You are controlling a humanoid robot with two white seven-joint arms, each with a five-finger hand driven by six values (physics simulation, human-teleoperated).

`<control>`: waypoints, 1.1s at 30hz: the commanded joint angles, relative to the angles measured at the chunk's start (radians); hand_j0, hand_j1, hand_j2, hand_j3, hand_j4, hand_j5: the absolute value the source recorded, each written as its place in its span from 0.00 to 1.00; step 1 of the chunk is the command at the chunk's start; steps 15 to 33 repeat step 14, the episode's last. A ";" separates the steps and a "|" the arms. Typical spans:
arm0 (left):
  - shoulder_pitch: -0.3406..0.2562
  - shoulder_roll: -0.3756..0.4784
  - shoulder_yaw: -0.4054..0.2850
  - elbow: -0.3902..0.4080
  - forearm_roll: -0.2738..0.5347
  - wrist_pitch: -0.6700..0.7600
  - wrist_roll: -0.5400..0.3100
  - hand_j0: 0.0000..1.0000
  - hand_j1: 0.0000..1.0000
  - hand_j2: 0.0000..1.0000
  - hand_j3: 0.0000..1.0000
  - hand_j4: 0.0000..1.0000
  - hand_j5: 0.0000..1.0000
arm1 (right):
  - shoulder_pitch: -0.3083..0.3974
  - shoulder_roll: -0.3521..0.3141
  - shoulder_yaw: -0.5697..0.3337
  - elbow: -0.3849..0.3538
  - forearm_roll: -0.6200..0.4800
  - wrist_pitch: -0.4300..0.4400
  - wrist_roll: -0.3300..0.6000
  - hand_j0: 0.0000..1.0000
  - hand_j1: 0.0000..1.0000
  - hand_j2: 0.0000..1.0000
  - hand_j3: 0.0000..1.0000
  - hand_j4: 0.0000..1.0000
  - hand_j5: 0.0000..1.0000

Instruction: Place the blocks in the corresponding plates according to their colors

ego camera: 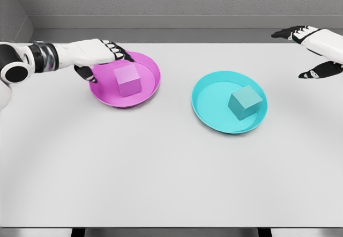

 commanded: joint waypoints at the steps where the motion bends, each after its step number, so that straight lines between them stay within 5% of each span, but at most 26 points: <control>1: 0.002 0.107 0.014 0.011 0.192 0.003 0.003 1.00 1.00 1.00 1.00 1.00 1.00 | 0.000 -0.002 0.000 0.000 -0.007 0.003 -0.001 1.00 1.00 1.00 1.00 1.00 1.00; 3: 0.037 0.158 0.014 0.131 0.359 0.003 0.005 1.00 1.00 1.00 1.00 1.00 1.00 | -0.002 0.000 0.000 -0.002 -0.007 0.003 -0.001 1.00 1.00 1.00 1.00 1.00 1.00; 6: 0.064 0.183 0.037 0.215 0.379 0.003 0.006 1.00 1.00 1.00 1.00 1.00 1.00 | 0.000 -0.002 0.000 0.000 -0.007 0.003 -0.001 1.00 1.00 1.00 1.00 1.00 1.00; 33: 0.089 0.206 0.037 0.215 0.379 0.003 0.006 1.00 1.00 1.00 1.00 1.00 1.00 | 0.000 -0.002 0.000 -0.002 -0.007 0.003 -0.001 1.00 1.00 1.00 1.00 1.00 1.00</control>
